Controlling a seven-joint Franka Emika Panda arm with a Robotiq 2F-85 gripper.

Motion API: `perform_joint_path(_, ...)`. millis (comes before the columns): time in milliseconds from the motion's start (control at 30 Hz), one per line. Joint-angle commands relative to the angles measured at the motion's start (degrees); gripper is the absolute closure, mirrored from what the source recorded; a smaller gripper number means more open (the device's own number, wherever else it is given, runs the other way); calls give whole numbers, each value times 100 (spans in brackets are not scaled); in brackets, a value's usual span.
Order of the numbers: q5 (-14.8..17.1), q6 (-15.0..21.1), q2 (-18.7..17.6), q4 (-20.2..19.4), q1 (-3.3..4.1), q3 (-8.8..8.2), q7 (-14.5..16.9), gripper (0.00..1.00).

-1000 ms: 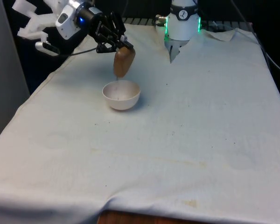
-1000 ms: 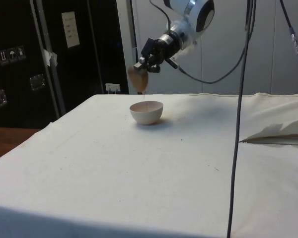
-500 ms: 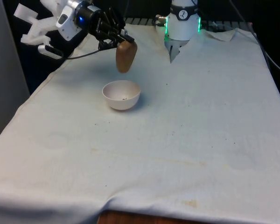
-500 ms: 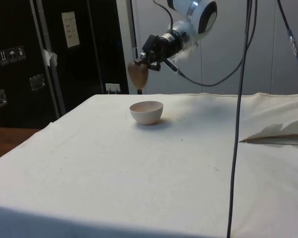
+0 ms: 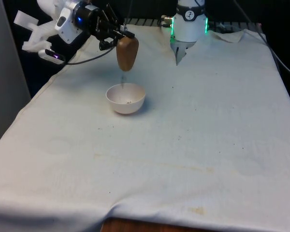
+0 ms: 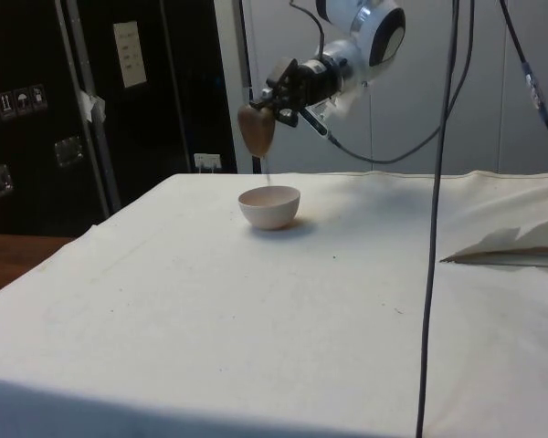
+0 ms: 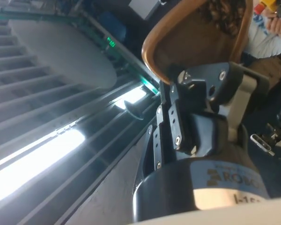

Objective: Pour the coffee beans from the cup into the bowl.

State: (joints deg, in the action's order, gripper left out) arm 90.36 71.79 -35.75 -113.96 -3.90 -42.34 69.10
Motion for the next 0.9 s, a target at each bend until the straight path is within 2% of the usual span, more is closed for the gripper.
perform_joint_path(0,29,-97,-46,52,-57,6,-74,100)
perform_joint_path(33,17,-46,-23,6,-6,-23,-6,100)
perform_joint_path(67,52,-149,-69,63,-63,-11,-86,100)
perform_joint_path(233,166,-413,-189,138,-103,-97,-149,100)
perform_joint_path(267,155,-361,-166,92,-46,-132,-86,100)
perform_joint_path(300,189,-453,-212,149,-109,-109,-160,100)
perform_joint_path(500,332,-745,-344,212,-120,-212,-235,100)
perform_joint_path(533,315,-705,-327,172,-69,-252,-166,100)
perform_joint_path(567,355,-779,-361,218,-126,-212,-241,100)
perform_joint_path(733,527,-1008,-447,206,-143,-223,-281,100)
perform_joint_path(767,556,-1043,-464,206,-138,-223,-275,100)
perform_joint_path(800,510,-985,-441,183,-92,-264,-218,100)
perform_joint_path(833,579,-1066,-481,201,-132,-218,-275,100)
perform_joint_path(867,602,-1089,-498,195,-126,-218,-269,100)
